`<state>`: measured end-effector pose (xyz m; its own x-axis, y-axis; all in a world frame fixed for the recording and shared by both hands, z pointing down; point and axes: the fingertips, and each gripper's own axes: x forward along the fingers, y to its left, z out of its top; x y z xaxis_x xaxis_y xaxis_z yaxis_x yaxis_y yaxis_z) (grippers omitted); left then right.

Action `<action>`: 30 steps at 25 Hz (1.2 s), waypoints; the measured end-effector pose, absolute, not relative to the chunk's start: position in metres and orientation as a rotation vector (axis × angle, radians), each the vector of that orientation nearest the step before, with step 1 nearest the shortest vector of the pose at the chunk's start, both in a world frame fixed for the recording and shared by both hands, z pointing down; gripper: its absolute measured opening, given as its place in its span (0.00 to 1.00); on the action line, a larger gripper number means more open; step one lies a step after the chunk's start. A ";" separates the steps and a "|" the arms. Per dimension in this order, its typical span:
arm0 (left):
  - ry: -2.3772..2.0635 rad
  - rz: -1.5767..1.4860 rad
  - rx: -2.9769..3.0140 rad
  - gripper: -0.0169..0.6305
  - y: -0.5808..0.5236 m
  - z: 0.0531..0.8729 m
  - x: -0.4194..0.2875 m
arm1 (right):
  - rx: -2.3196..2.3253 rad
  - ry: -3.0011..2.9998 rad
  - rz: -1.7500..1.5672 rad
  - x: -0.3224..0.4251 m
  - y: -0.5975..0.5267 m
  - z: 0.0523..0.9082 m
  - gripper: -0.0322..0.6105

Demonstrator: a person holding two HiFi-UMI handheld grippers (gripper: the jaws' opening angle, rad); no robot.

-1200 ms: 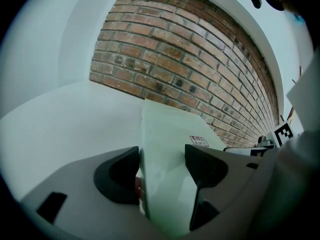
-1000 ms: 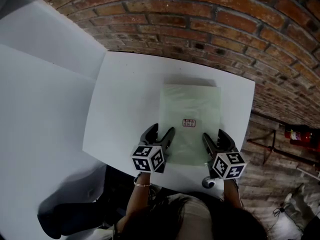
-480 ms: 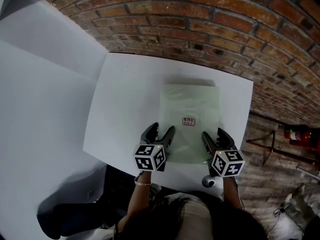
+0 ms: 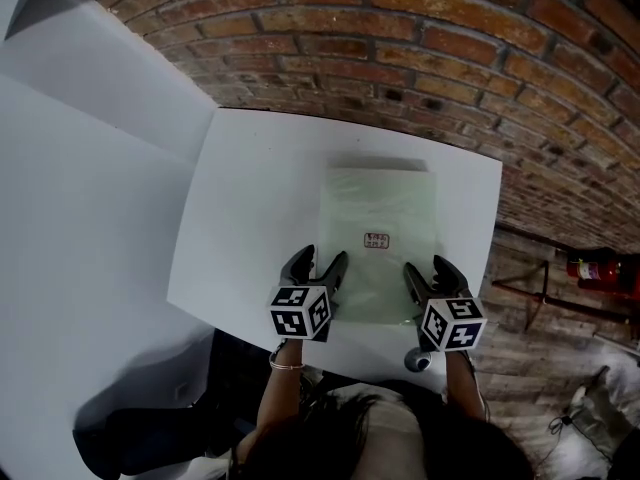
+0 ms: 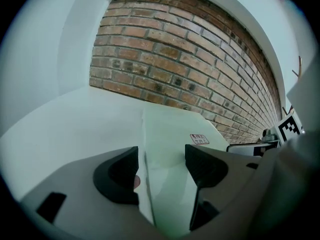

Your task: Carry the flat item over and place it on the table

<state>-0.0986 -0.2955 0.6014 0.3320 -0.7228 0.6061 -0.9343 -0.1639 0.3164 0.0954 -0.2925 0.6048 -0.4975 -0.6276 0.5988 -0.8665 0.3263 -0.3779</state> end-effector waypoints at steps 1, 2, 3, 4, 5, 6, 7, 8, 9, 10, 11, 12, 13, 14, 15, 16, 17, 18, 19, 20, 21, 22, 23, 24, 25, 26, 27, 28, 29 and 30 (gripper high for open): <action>-1.455 0.421 1.950 0.48 -0.294 0.601 -0.100 | 1.332 -2.251 0.961 0.096 -0.292 0.605 0.49; -1.458 0.420 1.949 0.48 -0.293 0.600 -0.101 | 1.332 -2.249 0.958 0.096 -0.291 0.605 0.49; -1.464 0.419 1.948 0.48 -0.292 0.599 -0.102 | 1.333 -2.247 0.956 0.096 -0.290 0.605 0.49; -1.471 0.417 1.947 0.48 -0.292 0.598 -0.104 | 1.333 -2.244 0.953 0.096 -0.289 0.604 0.49; -1.477 0.417 1.947 0.48 -0.291 0.597 -0.105 | 1.331 -2.242 0.951 0.096 -0.288 0.604 0.49; -1.482 0.419 1.948 0.48 -0.291 0.595 -0.105 | 1.329 -2.239 0.947 0.096 -0.287 0.604 0.49; -1.484 0.420 1.949 0.48 -0.290 0.594 -0.106 | 1.326 -2.236 0.942 0.096 -0.285 0.604 0.49; -1.485 0.421 1.952 0.48 -0.289 0.592 -0.106 | 1.323 -2.234 0.934 0.096 -0.284 0.604 0.49; -1.485 0.420 1.955 0.48 -0.288 0.590 -0.106 | 1.322 -2.233 0.926 0.096 -0.282 0.603 0.49; -1.486 0.417 1.959 0.48 -0.287 0.589 -0.106 | 1.321 -2.233 0.918 0.096 -0.281 0.603 0.49; -1.486 0.414 1.962 0.48 -0.286 0.587 -0.106 | 1.321 -2.234 0.912 0.095 -0.280 0.602 0.49; -1.487 0.412 1.966 0.48 -0.285 0.585 -0.106 | 1.320 -2.235 0.906 0.095 -0.278 0.601 0.49; -1.487 0.410 1.970 0.48 -0.284 0.584 -0.106 | 1.320 -2.236 0.900 0.094 -0.277 0.600 0.49; -1.487 0.410 1.974 0.48 -0.283 0.582 -0.105 | 1.320 -2.237 0.894 0.094 -0.276 0.598 0.49; -1.487 0.410 1.978 0.48 -0.282 0.580 -0.105 | 1.321 -2.238 0.890 0.094 -0.275 0.597 0.49; -1.487 0.410 1.983 0.48 -0.280 0.579 -0.104 | 1.322 -2.241 0.887 0.095 -0.274 0.596 0.49; -1.487 0.410 1.988 0.48 -0.279 0.577 -0.103 | 1.323 -2.243 0.883 0.095 -0.272 0.594 0.49; -1.488 0.409 1.993 0.47 -0.278 0.575 -0.102 | 1.323 -2.246 0.879 0.095 -0.271 0.593 0.49; -1.489 0.408 1.999 0.47 -0.277 0.573 -0.102 | 1.323 -2.249 0.874 0.094 -0.270 0.591 0.49; -1.491 0.406 2.004 0.46 -0.275 0.571 -0.101 | 1.321 -2.253 0.869 0.094 -0.269 0.590 0.49; -1.493 0.404 2.009 0.46 -0.274 0.569 -0.100 | 1.319 -2.256 0.863 0.093 -0.267 0.588 0.49; -1.494 0.403 2.014 0.45 -0.273 0.567 -0.100 | 1.317 -2.259 0.858 0.093 -0.266 0.587 0.49; -1.494 0.402 2.019 0.45 -0.272 0.565 -0.099 | 1.316 -2.262 0.854 0.092 -0.264 0.586 0.49; -1.494 0.401 2.024 0.44 -0.270 0.564 -0.099 | 1.315 -2.266 0.850 0.091 -0.263 0.584 0.49; -1.494 0.400 2.029 0.44 -0.269 0.562 -0.098 | 1.314 -2.269 0.846 0.090 -0.261 0.583 0.49; -1.493 0.399 2.035 0.44 -0.267 0.561 -0.097 | 1.312 -2.272 0.842 0.089 -0.260 0.582 0.49; -1.492 0.398 2.040 0.43 -0.265 0.559 -0.096 | 1.310 -2.275 0.838 0.088 -0.258 0.580 0.49; -1.492 0.396 2.045 0.43 -0.263 0.557 -0.096 | 1.309 -2.277 0.834 0.088 -0.257 0.579 0.49; -1.493 0.395 2.049 0.42 -0.262 0.555 -0.095 | 1.308 -2.280 0.830 0.087 -0.256 0.578 0.49; -1.493 0.393 2.054 0.41 -0.261 0.554 -0.095 | 1.308 -2.283 0.825 0.086 -0.255 0.576 0.49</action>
<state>-0.0946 -0.2606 0.5539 0.3354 -0.7720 0.5399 -0.9378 -0.2193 0.2691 0.0863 -0.2547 0.5762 -0.4933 -0.6445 0.5841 -0.8691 0.3939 -0.2993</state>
